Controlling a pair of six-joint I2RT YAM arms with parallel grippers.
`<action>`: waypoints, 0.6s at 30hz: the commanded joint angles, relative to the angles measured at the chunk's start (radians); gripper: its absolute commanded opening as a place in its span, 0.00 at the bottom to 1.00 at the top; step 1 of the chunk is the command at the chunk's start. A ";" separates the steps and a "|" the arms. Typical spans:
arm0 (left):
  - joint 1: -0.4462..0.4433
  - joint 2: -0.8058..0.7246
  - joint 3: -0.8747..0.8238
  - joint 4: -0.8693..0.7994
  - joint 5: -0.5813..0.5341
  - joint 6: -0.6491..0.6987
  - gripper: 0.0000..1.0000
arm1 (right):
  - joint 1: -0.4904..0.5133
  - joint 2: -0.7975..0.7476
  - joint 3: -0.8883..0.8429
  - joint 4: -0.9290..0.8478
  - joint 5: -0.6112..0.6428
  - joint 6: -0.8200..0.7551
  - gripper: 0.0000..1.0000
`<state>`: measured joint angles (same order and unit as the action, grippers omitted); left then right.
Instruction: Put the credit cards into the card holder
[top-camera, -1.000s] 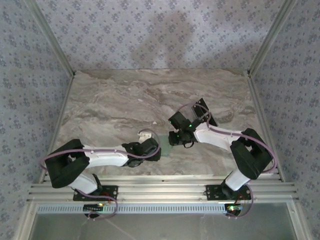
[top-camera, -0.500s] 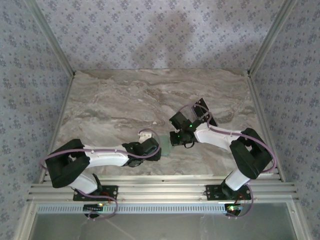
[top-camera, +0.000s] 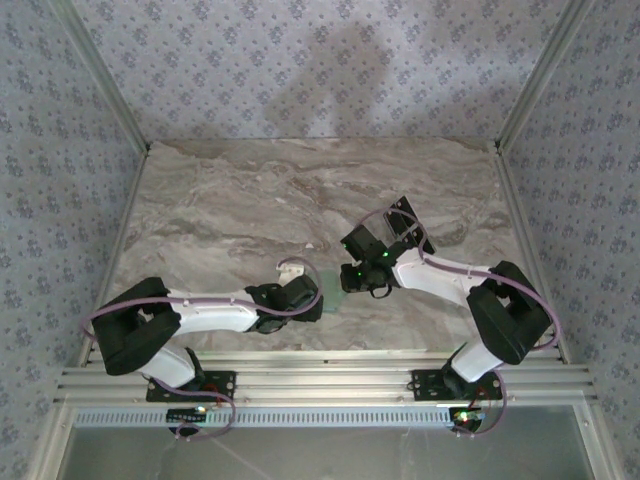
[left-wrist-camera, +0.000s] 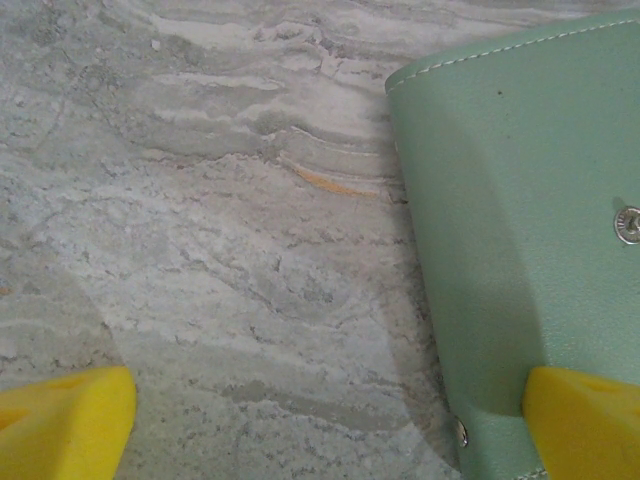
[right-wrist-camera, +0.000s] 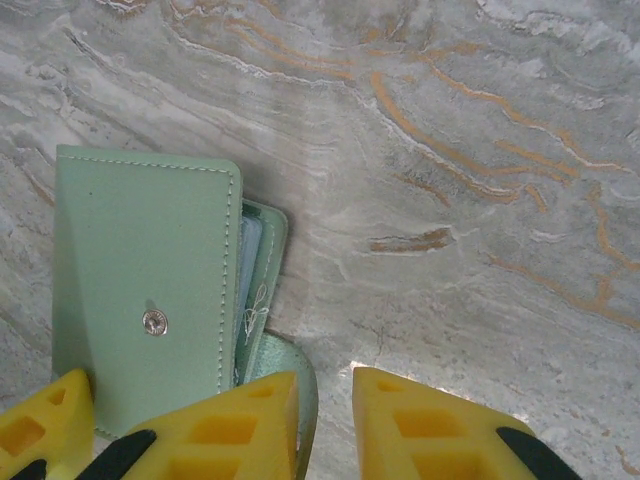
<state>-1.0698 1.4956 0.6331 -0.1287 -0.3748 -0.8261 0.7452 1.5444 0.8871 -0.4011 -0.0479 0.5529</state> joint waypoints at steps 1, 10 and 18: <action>-0.001 0.048 0.010 0.036 0.044 0.014 1.00 | 0.007 -0.027 0.008 -0.030 0.008 0.004 0.23; -0.001 0.049 0.007 0.041 0.045 0.014 1.00 | 0.011 -0.054 0.010 -0.039 0.011 0.005 0.21; -0.001 0.050 0.003 0.044 0.045 0.011 1.00 | 0.014 -0.043 0.010 -0.037 0.009 0.003 0.20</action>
<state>-1.0698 1.4963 0.6334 -0.1276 -0.3748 -0.8261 0.7517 1.5101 0.8871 -0.4156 -0.0475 0.5529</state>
